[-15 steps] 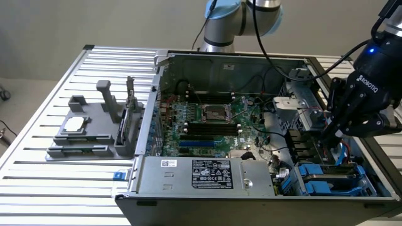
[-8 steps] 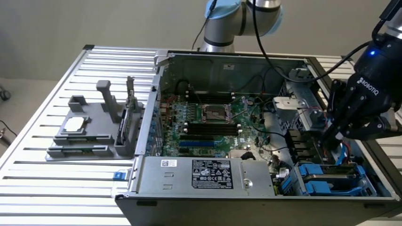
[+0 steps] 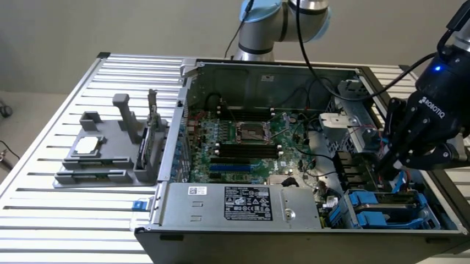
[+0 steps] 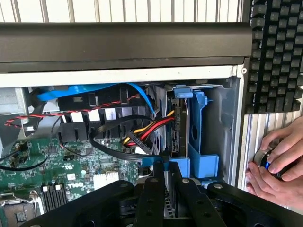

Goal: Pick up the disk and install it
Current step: 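Insert the first disk wire, then insert the second disk wire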

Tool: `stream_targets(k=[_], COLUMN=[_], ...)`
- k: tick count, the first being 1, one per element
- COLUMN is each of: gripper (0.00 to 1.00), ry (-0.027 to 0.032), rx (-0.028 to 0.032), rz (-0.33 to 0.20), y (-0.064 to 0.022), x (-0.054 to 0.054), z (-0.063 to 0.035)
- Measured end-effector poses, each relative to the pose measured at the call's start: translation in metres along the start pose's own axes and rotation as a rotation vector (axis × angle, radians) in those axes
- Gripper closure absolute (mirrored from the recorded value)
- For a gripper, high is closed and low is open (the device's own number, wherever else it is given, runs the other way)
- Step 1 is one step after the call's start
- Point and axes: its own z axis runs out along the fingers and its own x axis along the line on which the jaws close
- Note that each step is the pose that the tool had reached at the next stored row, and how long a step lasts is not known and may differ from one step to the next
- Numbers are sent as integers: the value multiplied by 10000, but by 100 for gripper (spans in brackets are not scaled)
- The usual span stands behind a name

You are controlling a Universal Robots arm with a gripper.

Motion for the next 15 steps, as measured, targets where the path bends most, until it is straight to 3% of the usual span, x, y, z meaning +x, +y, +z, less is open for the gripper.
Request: stream_targets(k=[15], gripper=[84], ry=[56], rx=[3], rz=[-10], y=[83], x=[-104], z=[156])
